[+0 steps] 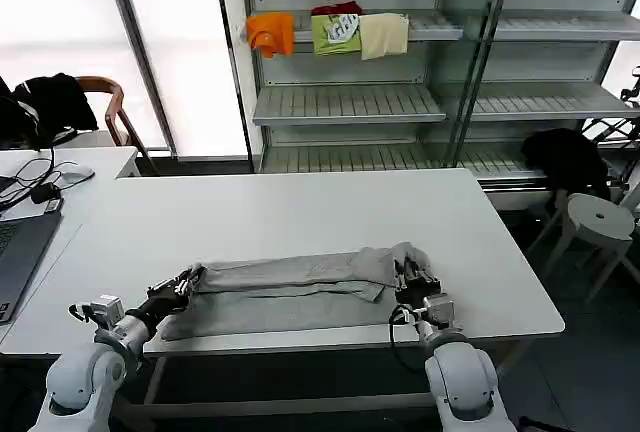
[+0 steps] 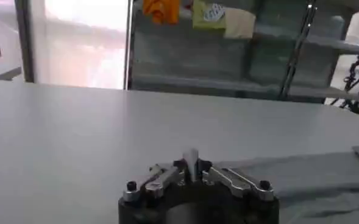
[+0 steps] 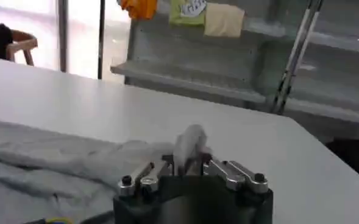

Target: Fold and organize the clothes.

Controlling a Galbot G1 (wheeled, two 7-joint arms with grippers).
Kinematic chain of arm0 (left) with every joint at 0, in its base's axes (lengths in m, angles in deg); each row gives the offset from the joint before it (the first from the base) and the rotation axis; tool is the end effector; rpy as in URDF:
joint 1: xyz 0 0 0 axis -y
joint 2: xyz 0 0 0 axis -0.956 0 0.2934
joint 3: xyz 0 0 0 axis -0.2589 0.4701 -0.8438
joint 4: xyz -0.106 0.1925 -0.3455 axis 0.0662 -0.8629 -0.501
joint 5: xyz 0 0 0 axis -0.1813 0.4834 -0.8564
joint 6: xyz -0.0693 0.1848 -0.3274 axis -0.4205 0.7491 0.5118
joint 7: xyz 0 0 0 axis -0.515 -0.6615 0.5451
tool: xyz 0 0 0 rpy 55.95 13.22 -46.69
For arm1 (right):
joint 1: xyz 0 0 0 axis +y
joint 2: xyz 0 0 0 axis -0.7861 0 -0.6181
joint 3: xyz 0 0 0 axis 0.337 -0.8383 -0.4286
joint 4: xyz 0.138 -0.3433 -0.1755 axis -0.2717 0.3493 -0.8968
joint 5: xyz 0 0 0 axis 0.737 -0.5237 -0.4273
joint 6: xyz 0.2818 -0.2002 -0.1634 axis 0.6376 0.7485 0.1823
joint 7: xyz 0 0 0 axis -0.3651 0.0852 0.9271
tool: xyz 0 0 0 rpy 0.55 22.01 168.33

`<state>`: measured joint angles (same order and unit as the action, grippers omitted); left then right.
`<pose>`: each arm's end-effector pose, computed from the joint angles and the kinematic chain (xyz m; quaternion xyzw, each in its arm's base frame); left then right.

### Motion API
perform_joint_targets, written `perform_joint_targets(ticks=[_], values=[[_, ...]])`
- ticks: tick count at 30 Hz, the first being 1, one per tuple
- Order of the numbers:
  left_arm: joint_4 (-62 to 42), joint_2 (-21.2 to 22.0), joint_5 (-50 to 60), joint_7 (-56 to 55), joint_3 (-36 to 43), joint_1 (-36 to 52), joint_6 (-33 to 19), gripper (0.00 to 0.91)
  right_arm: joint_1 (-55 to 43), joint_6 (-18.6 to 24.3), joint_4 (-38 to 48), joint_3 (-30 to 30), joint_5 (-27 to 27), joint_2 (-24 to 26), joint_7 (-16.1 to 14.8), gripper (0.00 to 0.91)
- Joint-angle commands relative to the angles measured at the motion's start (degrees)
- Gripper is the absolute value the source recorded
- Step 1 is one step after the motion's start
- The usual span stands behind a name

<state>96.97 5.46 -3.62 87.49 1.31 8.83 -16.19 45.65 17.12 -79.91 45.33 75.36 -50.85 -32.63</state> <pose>0.3240 0.1929 -0.3302 -0.1224 -0.9754 0.0499 0.1764 0.3194 0.0001 -0.3285 0.0295 -0.9806 0.1353 0.1391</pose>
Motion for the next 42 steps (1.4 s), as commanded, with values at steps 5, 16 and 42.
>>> perform_joint_targets(ticks=[5,16,42], values=[[2.01,1.53,3.29,-1.87,-0.99,-1.33,-0.19,0.907,1.68,0.27,0.33,1.38,-5.35,0.66,2.7,0.907],[4.94,5.5,3.36,-16.07,1.47,-6.04,-8.26,0.907,2.81,4.26,-4.59,4.35,11.85,1.67,6.19,0.907],[5.6,7.85,5.39,-21.06,4.33,-8.44,-7.71,0.02,-6.44,-1.92,-9.31,7.4,24.56,-1.67,9.66,0.907]])
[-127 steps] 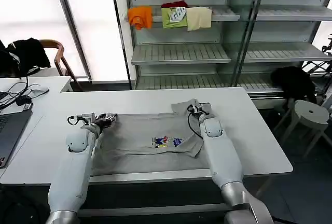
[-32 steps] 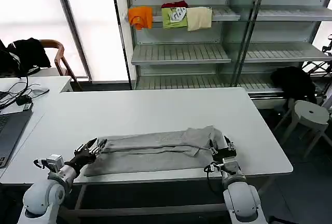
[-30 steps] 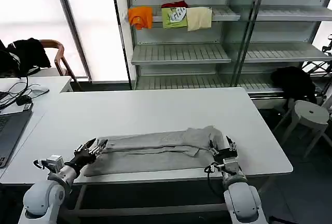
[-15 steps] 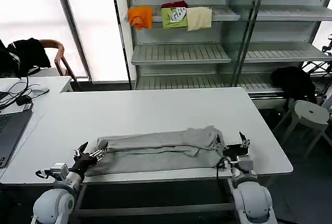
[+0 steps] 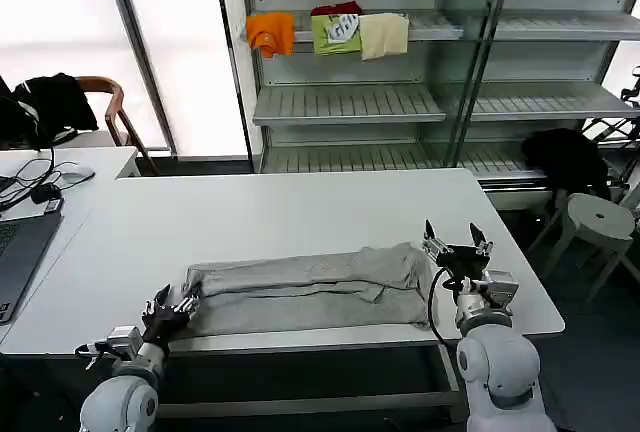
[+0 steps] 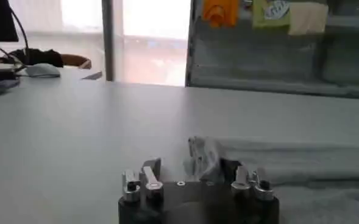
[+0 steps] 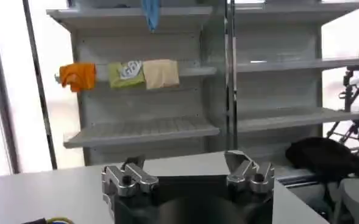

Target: Fold and organize the clothes.

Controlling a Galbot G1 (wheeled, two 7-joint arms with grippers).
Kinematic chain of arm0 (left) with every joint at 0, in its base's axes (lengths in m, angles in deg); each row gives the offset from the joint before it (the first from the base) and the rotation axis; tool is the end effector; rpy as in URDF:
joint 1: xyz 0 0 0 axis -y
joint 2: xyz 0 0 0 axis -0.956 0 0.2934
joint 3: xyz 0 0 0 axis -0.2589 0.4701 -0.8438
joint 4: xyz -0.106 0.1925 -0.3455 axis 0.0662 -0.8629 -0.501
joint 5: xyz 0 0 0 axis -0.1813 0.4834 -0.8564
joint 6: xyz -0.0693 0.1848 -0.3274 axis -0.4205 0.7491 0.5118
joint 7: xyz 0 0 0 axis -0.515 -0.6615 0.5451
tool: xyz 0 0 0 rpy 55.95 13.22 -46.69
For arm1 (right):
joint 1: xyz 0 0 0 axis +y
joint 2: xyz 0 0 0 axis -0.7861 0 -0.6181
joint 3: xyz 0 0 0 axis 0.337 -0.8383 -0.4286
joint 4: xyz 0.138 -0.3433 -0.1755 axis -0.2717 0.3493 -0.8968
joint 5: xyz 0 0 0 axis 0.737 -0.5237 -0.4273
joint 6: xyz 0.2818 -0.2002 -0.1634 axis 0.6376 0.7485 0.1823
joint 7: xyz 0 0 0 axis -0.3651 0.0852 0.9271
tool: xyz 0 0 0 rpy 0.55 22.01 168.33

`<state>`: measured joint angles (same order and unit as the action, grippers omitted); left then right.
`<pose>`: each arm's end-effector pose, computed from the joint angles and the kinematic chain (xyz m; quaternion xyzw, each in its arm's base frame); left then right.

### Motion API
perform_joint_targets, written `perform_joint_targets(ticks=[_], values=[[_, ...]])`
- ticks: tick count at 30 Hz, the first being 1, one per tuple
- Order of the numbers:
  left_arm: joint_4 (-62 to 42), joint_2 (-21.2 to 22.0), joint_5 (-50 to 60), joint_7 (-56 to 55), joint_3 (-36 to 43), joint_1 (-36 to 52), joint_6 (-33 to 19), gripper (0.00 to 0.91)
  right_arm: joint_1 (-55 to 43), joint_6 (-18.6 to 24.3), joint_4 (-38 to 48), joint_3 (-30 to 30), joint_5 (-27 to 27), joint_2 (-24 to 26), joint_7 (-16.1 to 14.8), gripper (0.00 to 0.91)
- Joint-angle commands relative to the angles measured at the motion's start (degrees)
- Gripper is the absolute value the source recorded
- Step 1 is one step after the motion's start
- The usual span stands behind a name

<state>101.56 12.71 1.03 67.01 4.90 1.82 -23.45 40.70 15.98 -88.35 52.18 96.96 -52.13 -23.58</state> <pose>0.2779 0.1248 -0.3661 0.0252 -0.9866 0.0342 0.1577 0.3275 -0.0314 -0.2438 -0.0319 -0.9979 -0.0430 0.0365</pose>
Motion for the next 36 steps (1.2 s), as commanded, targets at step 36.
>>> perform_joint_targets(ticks=[36], values=[[-8.99,-23.23,19.57,20.5,-24.2,9.61,-4.41,0.0,-1.01,-1.11,1.88,1.3,3.15,1.13,1.36,0.907]])
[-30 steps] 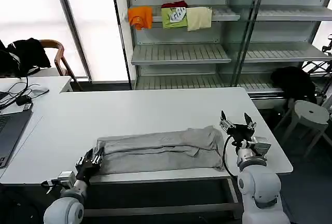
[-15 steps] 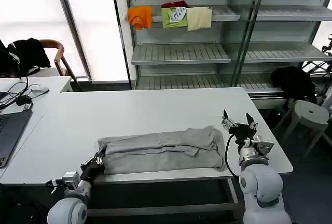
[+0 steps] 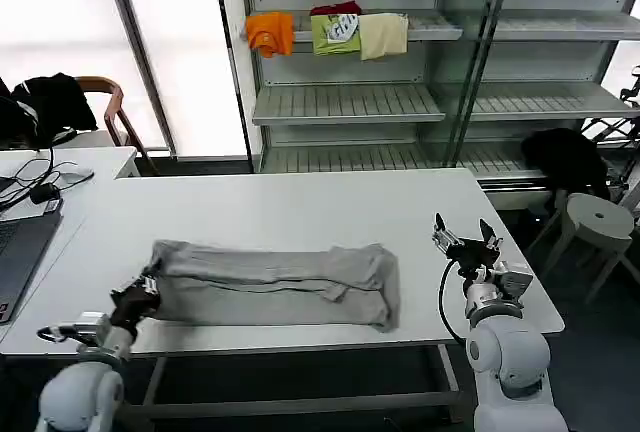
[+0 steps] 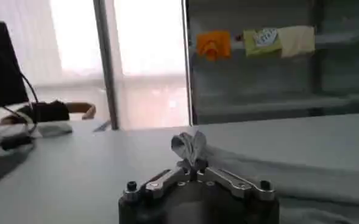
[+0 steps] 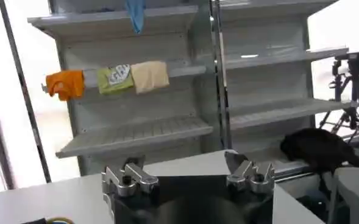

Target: Fold and organize the clothes.

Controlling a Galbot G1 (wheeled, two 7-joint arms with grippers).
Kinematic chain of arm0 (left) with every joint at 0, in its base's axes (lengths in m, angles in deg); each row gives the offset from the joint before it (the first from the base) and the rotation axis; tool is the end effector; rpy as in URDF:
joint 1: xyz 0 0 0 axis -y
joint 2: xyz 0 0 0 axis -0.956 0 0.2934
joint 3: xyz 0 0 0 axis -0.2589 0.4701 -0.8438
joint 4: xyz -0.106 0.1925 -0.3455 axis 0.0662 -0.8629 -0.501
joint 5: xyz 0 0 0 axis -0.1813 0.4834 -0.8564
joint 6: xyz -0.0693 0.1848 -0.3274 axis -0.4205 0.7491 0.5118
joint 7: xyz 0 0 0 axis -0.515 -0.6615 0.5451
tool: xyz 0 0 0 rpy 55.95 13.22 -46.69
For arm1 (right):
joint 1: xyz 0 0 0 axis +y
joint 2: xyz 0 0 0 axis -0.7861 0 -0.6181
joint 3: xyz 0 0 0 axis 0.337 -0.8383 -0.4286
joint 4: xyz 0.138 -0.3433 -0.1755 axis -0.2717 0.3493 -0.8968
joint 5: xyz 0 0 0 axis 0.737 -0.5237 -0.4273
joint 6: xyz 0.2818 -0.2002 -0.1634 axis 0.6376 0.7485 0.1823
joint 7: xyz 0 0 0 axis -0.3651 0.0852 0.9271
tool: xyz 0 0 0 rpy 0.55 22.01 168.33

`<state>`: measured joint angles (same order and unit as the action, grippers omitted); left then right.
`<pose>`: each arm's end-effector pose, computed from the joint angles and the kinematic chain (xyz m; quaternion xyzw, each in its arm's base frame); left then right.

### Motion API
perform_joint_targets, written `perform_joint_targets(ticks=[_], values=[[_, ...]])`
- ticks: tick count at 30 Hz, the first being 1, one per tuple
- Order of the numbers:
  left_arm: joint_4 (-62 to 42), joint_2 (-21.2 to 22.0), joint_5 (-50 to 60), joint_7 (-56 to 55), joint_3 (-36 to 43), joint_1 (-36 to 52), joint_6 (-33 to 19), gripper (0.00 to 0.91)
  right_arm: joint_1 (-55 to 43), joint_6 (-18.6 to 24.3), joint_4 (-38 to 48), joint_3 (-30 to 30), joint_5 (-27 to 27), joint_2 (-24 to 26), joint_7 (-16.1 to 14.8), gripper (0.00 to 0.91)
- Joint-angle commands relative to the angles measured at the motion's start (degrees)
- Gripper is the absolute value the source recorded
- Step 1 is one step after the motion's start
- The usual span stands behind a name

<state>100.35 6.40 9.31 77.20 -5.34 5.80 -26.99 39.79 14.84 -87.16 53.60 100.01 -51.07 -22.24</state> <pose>0.2971 0.2179 -0.3122 0.0340 -0.9920 -0.0891 0.0828 0.3344 -0.0449 -0.2442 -0.0441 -0.9962 -0.0564 0.0487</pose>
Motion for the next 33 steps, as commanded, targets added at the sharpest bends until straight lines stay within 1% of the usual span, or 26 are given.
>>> perform_joint_targets(ticks=[1,3,5,7,9,11,14,15,16,17,18,21,24,27,33], values=[[-8.32,-18.01,11.8,10.85,-14.57,6.26,-0.45,0.0,-0.13,0.07,1.12,-0.22,0.03,0.0,0.02,0.907],[-7.86,-20.06,11.83,12.05,-15.8,7.58,0.69,0.0,-0.2,0.2,1.74,-0.52,-0.02,-0.13,-0.02,0.907],[-6.71,-20.41,11.11,12.43,-15.99,8.34,1.83,0.0,-0.23,0.28,2.17,-0.68,-0.07,-0.18,-0.06,0.907],[-2.03,-19.69,7.72,12.23,-15.04,8.26,4.81,0.0,-0.33,0.37,2.66,-0.81,-0.13,-0.24,-0.14,0.907],[4.22,-17.72,4.26,11.41,-12.6,7.82,8.07,0.0,-0.51,0.5,3.23,-1.01,-0.37,-0.37,-0.17,0.907],[8.52,-13.68,3.88,10.79,-9.67,7.01,9.98,0.01,-0.59,0.56,3.37,-1.12,-0.48,-0.47,-0.21,0.907],[14.36,-7.74,4.48,9.03,-0.9,5.9,12.56,0.01,-0.57,0.52,3.35,-1.11,-0.64,-0.41,-0.27,0.907],[15.21,-5.38,5.17,7.44,3.95,5.71,13.87,0.01,-0.48,0.52,3.32,-1.0,-0.68,-0.3,-0.3,0.907],[15.62,-3.48,5.59,7.12,5.88,5.71,14.15,0.0,-0.37,0.53,3.31,-0.91,-0.69,-0.26,-0.34,0.907],[15.66,-1.65,7.42,6.91,8.61,5.7,14.23,0.01,-0.23,0.53,3.26,-0.81,-0.7,-0.17,-0.36,0.907],[15.54,0.62,8.83,5.58,12.56,5.76,14.78,0.01,0.11,0.53,3.13,-0.65,-0.73,-0.04,-0.42,0.907],[14.37,3.75,12.83,5.22,17.51,5.81,14.95,0.01,0.86,0.64,2.82,-0.25,-0.78,0.35,-0.62,0.907],[12.8,5.59,13.91,4.11,21.72,6.37,15.73,0.01,1.53,0.84,2.6,0.18,-0.8,0.5,-0.75,0.907],[11.55,6.74,14.26,2.94,24.13,6.65,16.13,0.01,2.02,1.09,2.47,0.41,-0.88,0.58,-0.83,0.907],[8.55,8.36,15.63,1.63,26.55,6.6,16.12,0.01,2.28,1.41,2.46,0.34,-1.24,0.38,-0.93,0.907]])
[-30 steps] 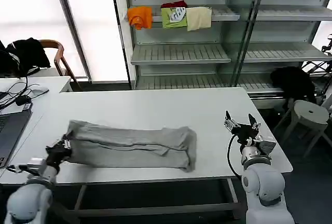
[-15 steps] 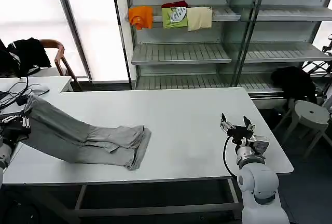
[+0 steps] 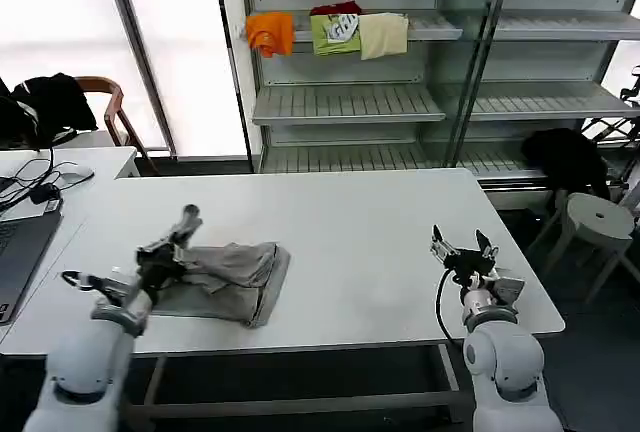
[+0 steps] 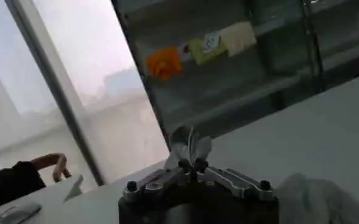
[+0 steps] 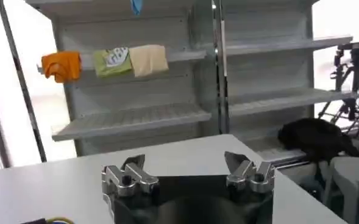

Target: Fold and organize the clothes.

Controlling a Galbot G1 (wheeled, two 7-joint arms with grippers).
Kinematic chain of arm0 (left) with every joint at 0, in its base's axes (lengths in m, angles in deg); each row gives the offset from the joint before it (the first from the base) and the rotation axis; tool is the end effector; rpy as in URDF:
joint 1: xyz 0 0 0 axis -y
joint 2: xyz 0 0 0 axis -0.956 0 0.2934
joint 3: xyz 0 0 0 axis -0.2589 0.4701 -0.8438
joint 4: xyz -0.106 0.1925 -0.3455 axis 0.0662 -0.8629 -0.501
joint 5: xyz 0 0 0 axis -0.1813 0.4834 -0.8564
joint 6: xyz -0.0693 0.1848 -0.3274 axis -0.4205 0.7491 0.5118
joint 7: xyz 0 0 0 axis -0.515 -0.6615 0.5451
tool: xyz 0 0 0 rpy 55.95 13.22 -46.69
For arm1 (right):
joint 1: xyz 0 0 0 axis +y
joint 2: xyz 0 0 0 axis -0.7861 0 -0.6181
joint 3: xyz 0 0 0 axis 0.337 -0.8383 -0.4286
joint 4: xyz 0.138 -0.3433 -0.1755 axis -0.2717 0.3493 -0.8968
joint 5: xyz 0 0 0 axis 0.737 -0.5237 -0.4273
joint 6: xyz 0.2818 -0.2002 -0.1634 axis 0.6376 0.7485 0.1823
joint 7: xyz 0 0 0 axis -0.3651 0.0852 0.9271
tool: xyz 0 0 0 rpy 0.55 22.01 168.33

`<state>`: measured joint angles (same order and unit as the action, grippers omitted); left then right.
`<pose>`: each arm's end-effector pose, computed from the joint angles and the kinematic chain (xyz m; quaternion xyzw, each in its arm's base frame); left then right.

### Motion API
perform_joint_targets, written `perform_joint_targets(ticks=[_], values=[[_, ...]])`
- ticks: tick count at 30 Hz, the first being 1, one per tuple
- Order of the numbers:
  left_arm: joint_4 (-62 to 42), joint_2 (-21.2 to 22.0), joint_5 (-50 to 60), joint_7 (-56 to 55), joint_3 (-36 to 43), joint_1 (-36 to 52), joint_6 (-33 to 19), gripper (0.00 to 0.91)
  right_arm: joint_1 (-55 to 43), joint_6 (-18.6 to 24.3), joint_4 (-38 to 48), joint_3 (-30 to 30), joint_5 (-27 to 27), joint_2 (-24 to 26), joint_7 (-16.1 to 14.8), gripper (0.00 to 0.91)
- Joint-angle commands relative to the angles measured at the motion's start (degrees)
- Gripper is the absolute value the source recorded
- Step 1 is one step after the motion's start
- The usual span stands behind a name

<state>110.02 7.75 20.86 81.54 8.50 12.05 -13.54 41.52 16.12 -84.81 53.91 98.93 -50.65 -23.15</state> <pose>0.3258 0.1076 -0.2566 -0.0839 -0.9778 -0.1599 0.1063 0.3327 -0.0504 -0.2680 -0.0477 -0.9953 -0.0455 0.0714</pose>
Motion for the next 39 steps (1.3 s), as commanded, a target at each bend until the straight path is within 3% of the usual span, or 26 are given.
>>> perform_joint_targets(ticks=[1,11,12,13,26,30,35,39], values=[[-1.69,7.14,4.2,-2.79,12.84,0.37,2.68,0.01,0.56,0.17,0.12,0.01,-0.22,-0.08,-0.06,0.907],[-5.1,8.32,5.05,-3.27,13.21,0.33,2.65,0.02,0.4,0.87,0.98,-0.54,-1.17,-0.62,-0.16,0.907],[-5.4,8.43,5.46,-3.3,13.41,0.24,2.65,0.625,0.42,0.97,1.09,-0.59,-1.27,-0.65,-0.18,0.907],[-5.46,8.59,5.7,-3.35,13.54,0.13,2.64,0.907,0.43,1.03,1.14,-0.6,-1.3,-0.66,-0.2,0.907],[-3.79,10.57,5.0,-4.94,16.7,-2.3,2.66,0.907,0.32,1.46,2.11,-0.57,-1.78,-0.77,-0.17,0.907],[-0.53,11.09,-0.56,-5.9,15.96,-2.87,2.1,0.907,0.29,1.65,2.53,-0.68,-2.13,-0.79,-0.13,0.907],[5.15,8.93,-9.84,-5.83,6.91,-2.59,-0.67,0.907,0.33,1.55,2.28,-0.89,-2.43,-0.75,-0.08,0.907],[0.29,5.38,-17.2,-5.63,-7.21,-1.33,-3.71,0.907,0.22,1.34,1.9,-1.37,-2.99,-0.7,-0.31,0.907]])
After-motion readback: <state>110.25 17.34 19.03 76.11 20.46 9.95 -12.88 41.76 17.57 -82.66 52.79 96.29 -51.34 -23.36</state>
